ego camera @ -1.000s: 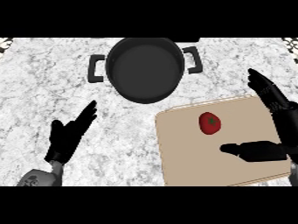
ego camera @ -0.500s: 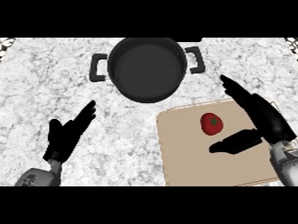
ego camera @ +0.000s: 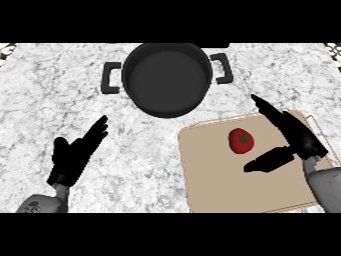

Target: Pick the tomato from the tray and place it in the pot

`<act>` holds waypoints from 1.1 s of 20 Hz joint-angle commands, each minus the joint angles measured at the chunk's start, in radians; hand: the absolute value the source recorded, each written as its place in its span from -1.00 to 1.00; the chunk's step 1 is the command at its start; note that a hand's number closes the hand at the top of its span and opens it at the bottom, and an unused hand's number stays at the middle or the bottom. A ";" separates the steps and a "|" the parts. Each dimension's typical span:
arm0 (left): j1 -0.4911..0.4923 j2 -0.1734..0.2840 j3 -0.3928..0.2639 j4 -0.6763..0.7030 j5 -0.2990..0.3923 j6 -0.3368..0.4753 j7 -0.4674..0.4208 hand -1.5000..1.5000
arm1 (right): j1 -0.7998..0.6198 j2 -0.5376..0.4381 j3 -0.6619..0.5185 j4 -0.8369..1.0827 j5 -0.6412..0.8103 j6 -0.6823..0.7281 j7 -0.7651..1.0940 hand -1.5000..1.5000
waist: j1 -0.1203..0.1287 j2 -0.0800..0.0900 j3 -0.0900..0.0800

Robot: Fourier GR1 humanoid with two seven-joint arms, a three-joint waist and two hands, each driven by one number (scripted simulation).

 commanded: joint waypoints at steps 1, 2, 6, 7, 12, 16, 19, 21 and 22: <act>-0.006 -0.026 0.018 0.025 -0.021 -0.026 -0.008 0.00 | 0.039 0.044 -0.032 0.068 0.077 -0.021 -0.123 -1.00 | -0.003 0.000 0.000; -0.035 -0.036 0.036 0.068 -0.032 -0.027 -0.028 0.00 | 0.031 0.046 -0.050 0.079 0.085 -0.009 -0.141 -1.00 | -0.004 0.000 0.000; -0.030 -0.065 0.033 0.057 -0.053 -0.016 -0.027 0.00 | 0.099 0.032 -0.097 0.106 0.030 0.069 -0.237 -1.00 | -0.006 -0.001 0.000; -0.046 -0.051 0.030 0.056 -0.058 -0.014 -0.003 0.00 | 0.054 0.012 -0.138 0.211 -0.012 0.110 -0.323 -1.00 | -0.003 0.001 0.000; -0.062 -0.038 0.062 0.029 -0.035 -0.042 0.026 0.00 | 0.036 0.092 -0.165 0.213 -0.089 0.141 -0.331 -1.00 | -0.003 0.000 0.000; -0.003 -0.059 0.037 -0.025 -0.064 -0.020 0.051 0.00 | 0.000 0.157 -0.183 0.307 -0.112 0.147 -0.367 -1.00 | 0.003 0.000 0.000; 0.016 -0.061 0.061 -0.018 -0.074 -0.035 0.015 0.00 | 0.019 0.180 -0.182 0.340 -0.104 0.164 -0.363 -1.00 | 0.000 0.000 0.000; 0.060 -0.078 0.035 -0.090 -0.094 -0.027 0.044 0.00 | -0.041 0.197 -0.203 0.383 -0.112 0.166 -0.341 -1.00 | 0.001 -0.001 0.000; -0.076 -0.084 0.085 0.090 -0.083 -0.049 -0.001 0.00 | -0.056 0.186 -0.213 0.473 -0.100 0.189 -0.418 -1.00 | -0.002 0.001 0.000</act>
